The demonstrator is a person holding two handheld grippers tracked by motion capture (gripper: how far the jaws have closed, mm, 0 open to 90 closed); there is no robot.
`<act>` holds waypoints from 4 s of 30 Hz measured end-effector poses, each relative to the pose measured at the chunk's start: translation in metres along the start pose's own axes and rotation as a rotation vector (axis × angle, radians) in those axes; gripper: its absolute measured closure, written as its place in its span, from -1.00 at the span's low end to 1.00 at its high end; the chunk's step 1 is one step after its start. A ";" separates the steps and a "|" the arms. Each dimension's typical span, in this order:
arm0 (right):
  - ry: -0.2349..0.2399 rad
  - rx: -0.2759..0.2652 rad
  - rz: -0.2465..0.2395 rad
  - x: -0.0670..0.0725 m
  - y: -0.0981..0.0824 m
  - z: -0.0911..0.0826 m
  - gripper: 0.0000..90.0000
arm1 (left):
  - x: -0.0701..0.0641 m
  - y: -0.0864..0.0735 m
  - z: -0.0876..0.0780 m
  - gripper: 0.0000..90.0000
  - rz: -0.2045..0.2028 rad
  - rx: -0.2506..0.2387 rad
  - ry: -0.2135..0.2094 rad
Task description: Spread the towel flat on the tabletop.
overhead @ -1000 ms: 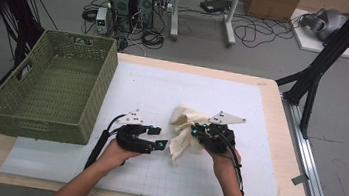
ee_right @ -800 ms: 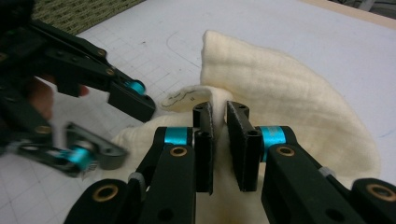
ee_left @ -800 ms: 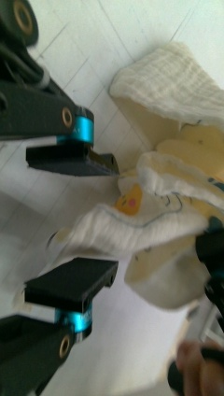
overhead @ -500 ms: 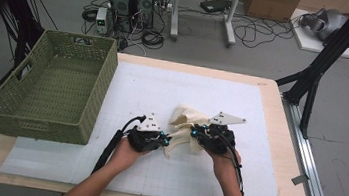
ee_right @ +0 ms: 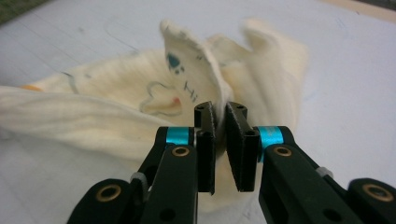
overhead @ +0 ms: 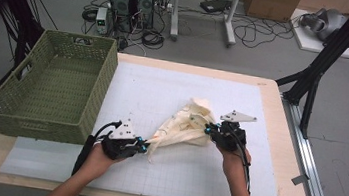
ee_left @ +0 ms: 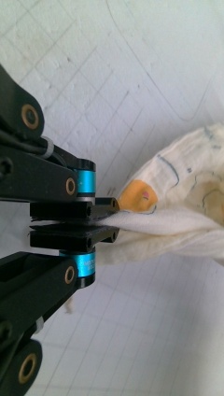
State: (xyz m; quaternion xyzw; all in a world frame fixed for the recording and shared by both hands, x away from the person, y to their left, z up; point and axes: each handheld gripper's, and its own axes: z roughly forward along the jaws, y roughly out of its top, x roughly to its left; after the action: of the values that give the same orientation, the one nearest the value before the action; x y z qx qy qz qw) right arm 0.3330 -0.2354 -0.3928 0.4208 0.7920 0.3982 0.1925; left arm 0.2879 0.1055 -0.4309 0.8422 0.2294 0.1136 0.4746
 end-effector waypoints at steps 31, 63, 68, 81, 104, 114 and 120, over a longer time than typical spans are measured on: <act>-0.119 -0.151 0.055 0.004 0.003 -0.021 -0.11 | 0.027 -0.008 -0.017 -0.16 -0.139 -0.086 0.108; -0.039 0.029 -0.075 0.024 -0.013 0.014 0.89 | 0.043 -0.016 -0.019 -0.14 -0.194 -0.124 0.156; -0.085 0.032 -0.050 0.009 -0.037 -0.017 0.88 | 0.046 -0.015 -0.017 -0.14 -0.209 -0.136 0.168; -0.206 0.148 -0.023 -0.006 -0.092 -0.067 0.75 | 0.053 0.000 -0.004 -0.10 -0.233 -0.151 0.181; -0.226 -0.063 -0.024 -0.008 -0.073 -0.057 -0.01 | 0.057 0.035 0.076 0.30 -0.253 -0.060 0.233; -0.222 -0.087 0.015 -0.015 -0.078 -0.064 -0.01 | 0.041 0.046 0.108 0.30 -0.184 0.066 0.245; -0.218 -0.104 0.016 -0.015 -0.077 -0.064 -0.01 | 0.030 0.051 0.118 0.17 -0.134 0.098 0.253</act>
State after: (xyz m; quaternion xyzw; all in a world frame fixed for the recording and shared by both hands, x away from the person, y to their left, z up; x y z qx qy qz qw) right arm 0.2610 -0.3025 -0.4158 0.4574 0.7414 0.3918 0.2960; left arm 0.3767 0.0098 -0.4502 0.8260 0.3484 0.1753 0.4068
